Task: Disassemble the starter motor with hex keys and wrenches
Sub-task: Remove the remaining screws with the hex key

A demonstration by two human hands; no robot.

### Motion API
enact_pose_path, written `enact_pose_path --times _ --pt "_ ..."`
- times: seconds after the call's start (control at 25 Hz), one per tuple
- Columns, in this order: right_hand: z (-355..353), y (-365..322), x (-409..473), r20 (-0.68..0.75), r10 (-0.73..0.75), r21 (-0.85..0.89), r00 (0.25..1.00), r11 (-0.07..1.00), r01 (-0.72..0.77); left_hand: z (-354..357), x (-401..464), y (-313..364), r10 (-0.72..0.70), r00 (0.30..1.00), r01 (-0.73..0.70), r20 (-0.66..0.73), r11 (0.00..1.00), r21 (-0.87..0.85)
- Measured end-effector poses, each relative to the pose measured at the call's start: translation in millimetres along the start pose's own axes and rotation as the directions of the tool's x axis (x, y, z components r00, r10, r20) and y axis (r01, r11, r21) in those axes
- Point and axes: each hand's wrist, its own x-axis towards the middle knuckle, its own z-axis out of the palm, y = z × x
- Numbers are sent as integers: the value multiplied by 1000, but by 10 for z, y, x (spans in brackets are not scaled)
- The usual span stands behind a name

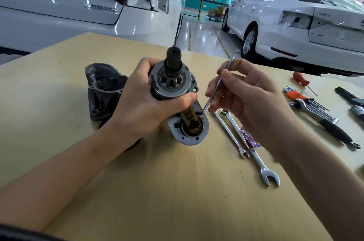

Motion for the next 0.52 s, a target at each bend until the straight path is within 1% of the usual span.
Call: enact_pose_path --times 0.12,0.44,0.52 --pt "13 -62 71 49 4 -82 999 997 0 1 -5 5 -3 1000 3 -12 1000 11" --pt "33 -143 125 120 67 -163 991 986 -47 -16 -16 36 -7 1000 7 -1 1000 -6" --pt "92 -175 177 160 86 -246 983 968 -45 -36 -2 27 -11 1000 12 18 1000 -19"
